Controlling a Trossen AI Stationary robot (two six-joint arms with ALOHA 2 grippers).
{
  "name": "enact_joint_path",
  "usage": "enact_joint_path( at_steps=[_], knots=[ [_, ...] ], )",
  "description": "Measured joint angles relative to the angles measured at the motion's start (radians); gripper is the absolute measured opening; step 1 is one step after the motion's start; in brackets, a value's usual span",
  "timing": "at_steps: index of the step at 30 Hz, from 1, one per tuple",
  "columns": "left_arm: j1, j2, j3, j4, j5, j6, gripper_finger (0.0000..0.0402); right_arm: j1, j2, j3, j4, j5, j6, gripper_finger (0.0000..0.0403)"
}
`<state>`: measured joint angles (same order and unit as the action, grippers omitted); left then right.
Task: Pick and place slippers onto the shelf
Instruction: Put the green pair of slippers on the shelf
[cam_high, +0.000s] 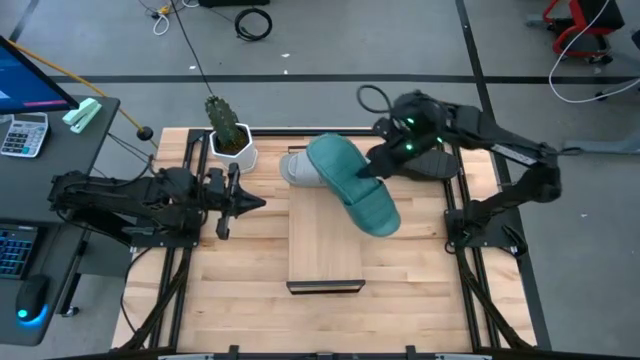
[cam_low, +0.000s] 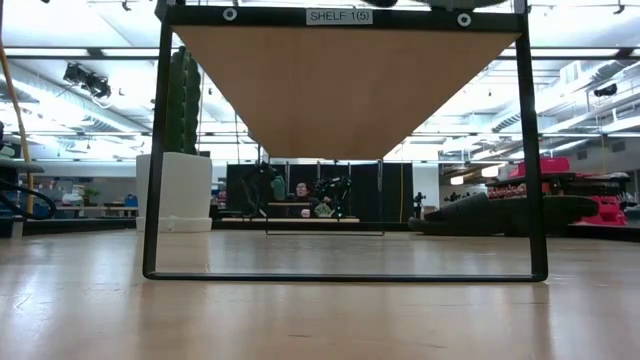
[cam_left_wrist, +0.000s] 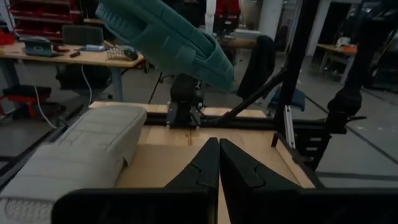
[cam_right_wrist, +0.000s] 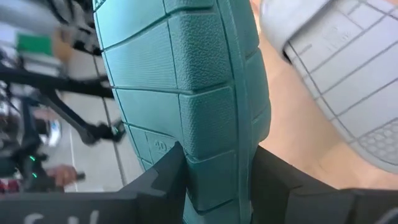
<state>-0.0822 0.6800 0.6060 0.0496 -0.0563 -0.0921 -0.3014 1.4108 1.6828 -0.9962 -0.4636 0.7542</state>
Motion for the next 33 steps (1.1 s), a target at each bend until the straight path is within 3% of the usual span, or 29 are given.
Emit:
enact_joint_path(
  at_steps=[10,17,33],
  knots=[
    [-0.034,-0.013,0.0,-0.034,-0.006,-0.002,0.0006,-0.111,0.231,0.212,-0.163,-0.152,-0.229,0.0137],
    [-0.071,-0.056,0.0,-0.109,-0.152,0.011,0.0008,-0.136,0.358,0.333,-0.234,-0.205,-0.335,0.0137],
    [-0.142,-0.221,0.0,-0.326,-0.33,-0.002,0.001,-0.119,0.439,0.406,-0.225,-0.252,-0.355,0.0137]
  ],
)
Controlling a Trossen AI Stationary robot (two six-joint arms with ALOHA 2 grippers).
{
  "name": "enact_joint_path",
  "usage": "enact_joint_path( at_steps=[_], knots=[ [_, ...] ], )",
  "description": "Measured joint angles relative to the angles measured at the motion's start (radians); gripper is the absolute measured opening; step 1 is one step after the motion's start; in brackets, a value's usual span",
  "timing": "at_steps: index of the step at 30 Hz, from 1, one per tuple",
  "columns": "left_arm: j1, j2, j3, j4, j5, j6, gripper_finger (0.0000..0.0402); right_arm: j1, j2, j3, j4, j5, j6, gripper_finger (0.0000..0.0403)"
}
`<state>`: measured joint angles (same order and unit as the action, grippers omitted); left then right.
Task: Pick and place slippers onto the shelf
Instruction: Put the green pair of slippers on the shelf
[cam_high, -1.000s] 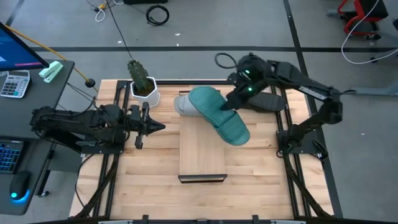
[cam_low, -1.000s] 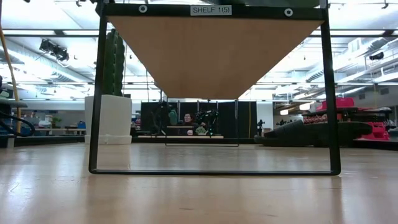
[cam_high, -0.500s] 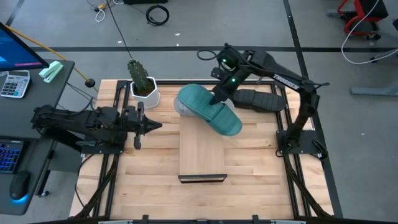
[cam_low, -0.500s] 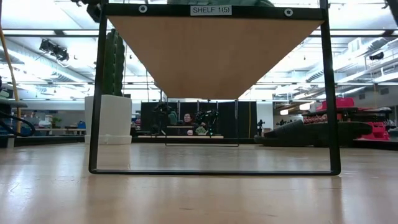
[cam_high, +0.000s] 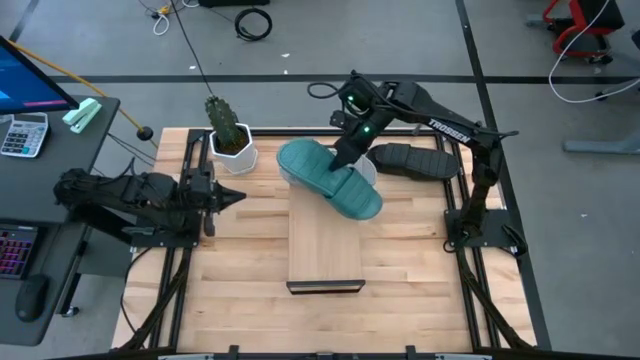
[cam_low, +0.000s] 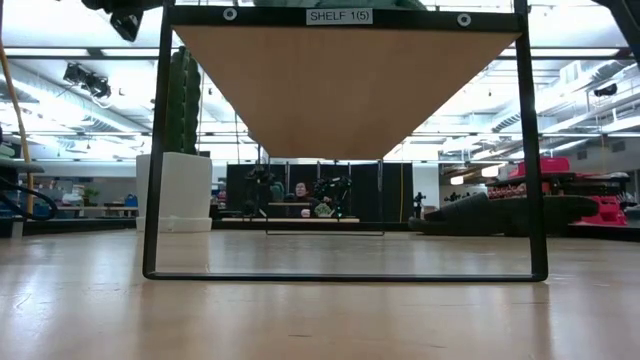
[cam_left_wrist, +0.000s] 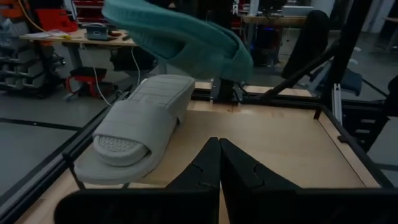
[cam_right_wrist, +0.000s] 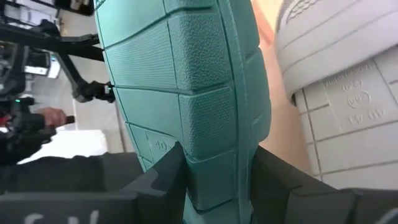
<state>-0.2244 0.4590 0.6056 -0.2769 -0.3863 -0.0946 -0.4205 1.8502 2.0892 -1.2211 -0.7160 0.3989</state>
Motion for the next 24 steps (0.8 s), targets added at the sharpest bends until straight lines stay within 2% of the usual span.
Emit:
enact_joint_path(
  at_steps=[12,20,24],
  knots=[
    [-0.033,-0.043,0.0,-0.059,-0.014,-0.031,0.0011,0.033,0.041,0.0,0.208,-0.057,0.026,0.0137],
    [-0.033,-0.043,0.0,-0.058,-0.014,-0.039,0.0013,0.043,0.054,0.0,0.159,-0.119,-0.054,0.0137],
    [-0.032,-0.043,0.0,-0.058,-0.014,-0.044,0.0011,0.061,0.054,0.0,0.09,-0.108,-0.149,0.0137]
  ],
)
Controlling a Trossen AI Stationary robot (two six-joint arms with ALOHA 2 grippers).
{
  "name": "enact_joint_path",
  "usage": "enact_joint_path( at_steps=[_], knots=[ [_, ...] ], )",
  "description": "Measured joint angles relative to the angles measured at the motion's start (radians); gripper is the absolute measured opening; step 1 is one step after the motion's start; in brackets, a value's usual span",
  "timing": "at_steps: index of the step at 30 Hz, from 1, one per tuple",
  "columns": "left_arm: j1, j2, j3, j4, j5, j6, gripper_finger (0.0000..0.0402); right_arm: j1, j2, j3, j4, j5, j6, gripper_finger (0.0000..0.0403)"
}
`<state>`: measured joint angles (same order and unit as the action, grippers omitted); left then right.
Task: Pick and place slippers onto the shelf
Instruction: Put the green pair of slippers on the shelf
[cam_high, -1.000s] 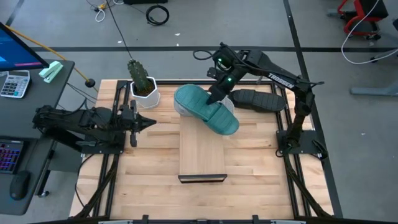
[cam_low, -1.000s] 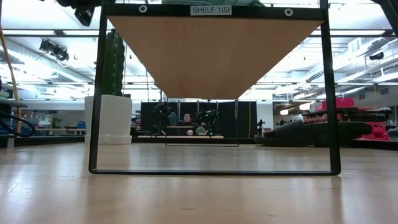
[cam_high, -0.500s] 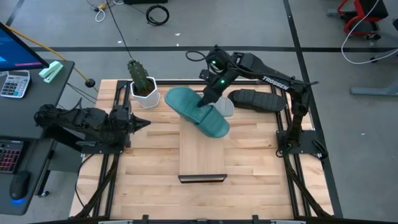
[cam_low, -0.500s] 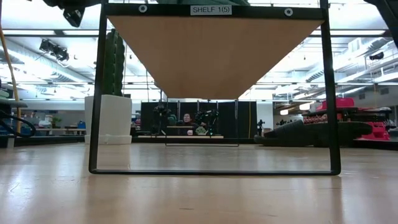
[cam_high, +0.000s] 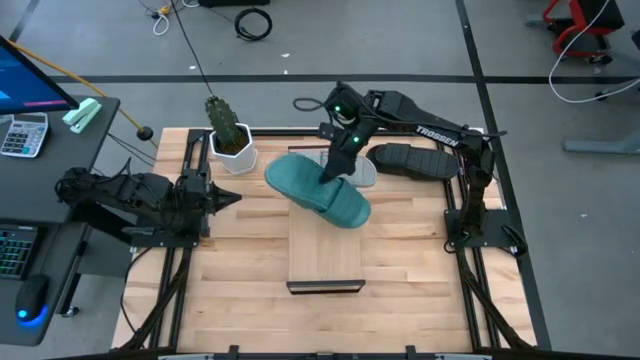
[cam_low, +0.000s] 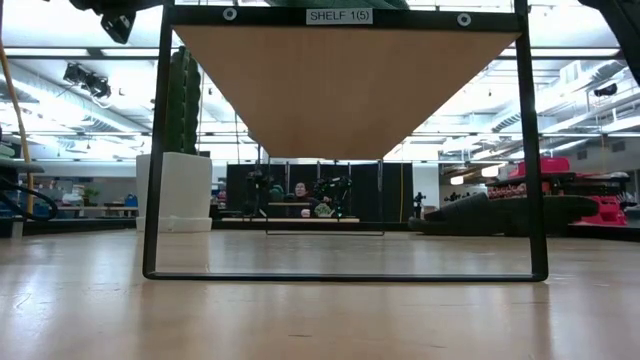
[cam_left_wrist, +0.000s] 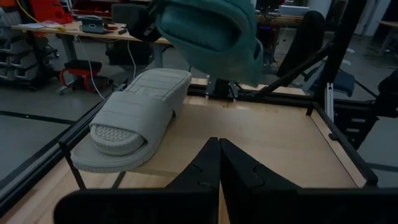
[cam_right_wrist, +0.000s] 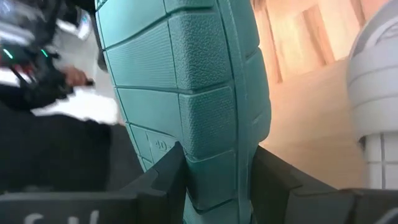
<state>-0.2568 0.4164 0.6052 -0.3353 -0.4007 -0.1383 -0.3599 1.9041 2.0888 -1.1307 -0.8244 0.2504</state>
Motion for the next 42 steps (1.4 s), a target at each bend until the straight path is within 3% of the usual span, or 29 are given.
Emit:
enact_joint_path(
  at_steps=[13,24,42],
  knots=[
    [0.0,0.0,0.0,0.002,0.0,-0.008,0.0006,0.022,0.0,0.0,-0.051,0.158,-0.2,0.0137],
    [0.0,0.0,0.0,0.002,0.0,-0.015,0.0013,0.075,0.032,0.0,-0.111,0.15,-0.246,0.0137],
    [0.0,0.0,0.0,0.002,0.0,-0.016,0.0008,0.085,0.061,0.0,-0.128,0.262,-0.328,0.0137]
  ],
)
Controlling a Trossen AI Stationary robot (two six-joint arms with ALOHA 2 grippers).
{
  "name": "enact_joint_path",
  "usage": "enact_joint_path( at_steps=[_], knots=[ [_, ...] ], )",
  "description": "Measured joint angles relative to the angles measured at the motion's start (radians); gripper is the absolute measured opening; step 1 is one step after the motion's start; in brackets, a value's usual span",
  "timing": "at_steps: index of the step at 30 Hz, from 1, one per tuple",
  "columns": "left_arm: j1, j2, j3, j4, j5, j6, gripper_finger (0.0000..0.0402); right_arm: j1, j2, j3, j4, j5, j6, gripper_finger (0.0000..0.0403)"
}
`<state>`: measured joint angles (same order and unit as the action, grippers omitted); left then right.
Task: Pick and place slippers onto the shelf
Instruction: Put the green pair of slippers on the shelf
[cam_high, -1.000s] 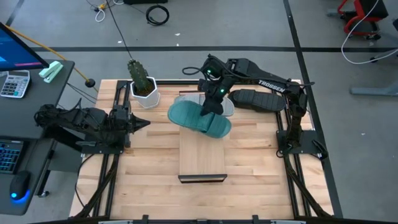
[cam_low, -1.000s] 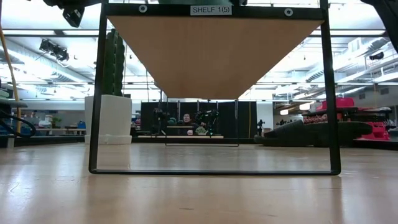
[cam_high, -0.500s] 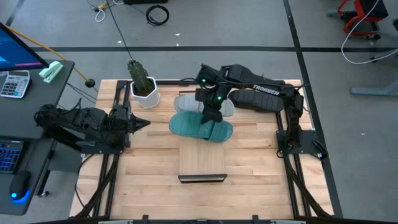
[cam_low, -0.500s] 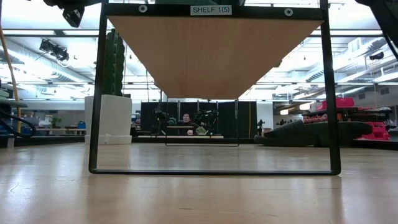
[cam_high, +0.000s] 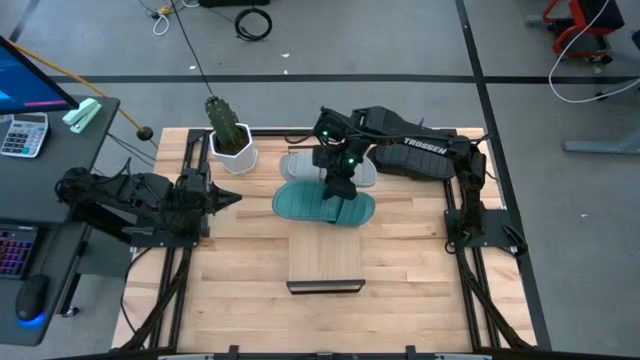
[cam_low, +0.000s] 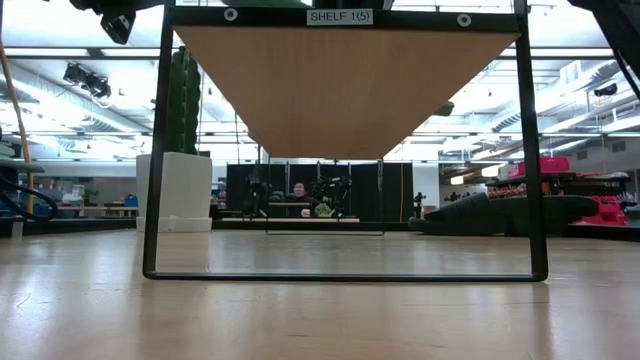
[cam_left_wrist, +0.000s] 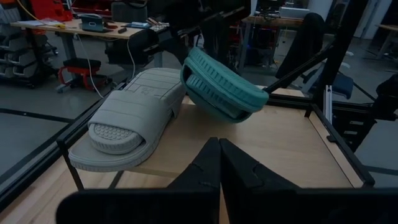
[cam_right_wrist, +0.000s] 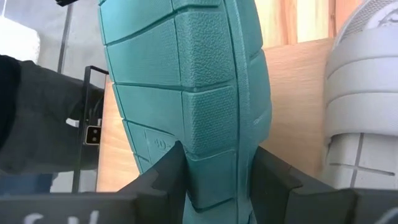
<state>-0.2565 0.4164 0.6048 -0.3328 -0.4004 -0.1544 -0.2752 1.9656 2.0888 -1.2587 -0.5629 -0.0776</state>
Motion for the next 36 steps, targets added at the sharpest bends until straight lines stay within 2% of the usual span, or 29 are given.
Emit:
enact_joint_path(
  at_steps=[5,11,20,28,36],
  knots=[
    [0.0,0.0,0.0,0.0,0.0,-0.014,0.002,0.002,0.0,0.0,0.001,0.005,-0.009,0.0145],
    [0.0,0.0,0.0,0.0,0.0,-0.018,0.0005,0.006,0.01,0.0,0.001,0.034,-0.037,0.0158],
    [0.0,0.0,0.0,0.004,0.0,-0.018,0.0022,0.028,0.037,-0.017,0.03,0.073,-0.058,0.0158],
    [0.0,0.0,0.0,0.005,0.0,-0.018,0.0005,0.051,0.043,-0.018,0.038,0.173,-0.081,0.0159],
    [0.0,0.0,0.0,0.005,0.0,-0.018,0.0021,0.064,0.042,-0.018,0.044,0.181,-0.064,0.0159]
  ],
)
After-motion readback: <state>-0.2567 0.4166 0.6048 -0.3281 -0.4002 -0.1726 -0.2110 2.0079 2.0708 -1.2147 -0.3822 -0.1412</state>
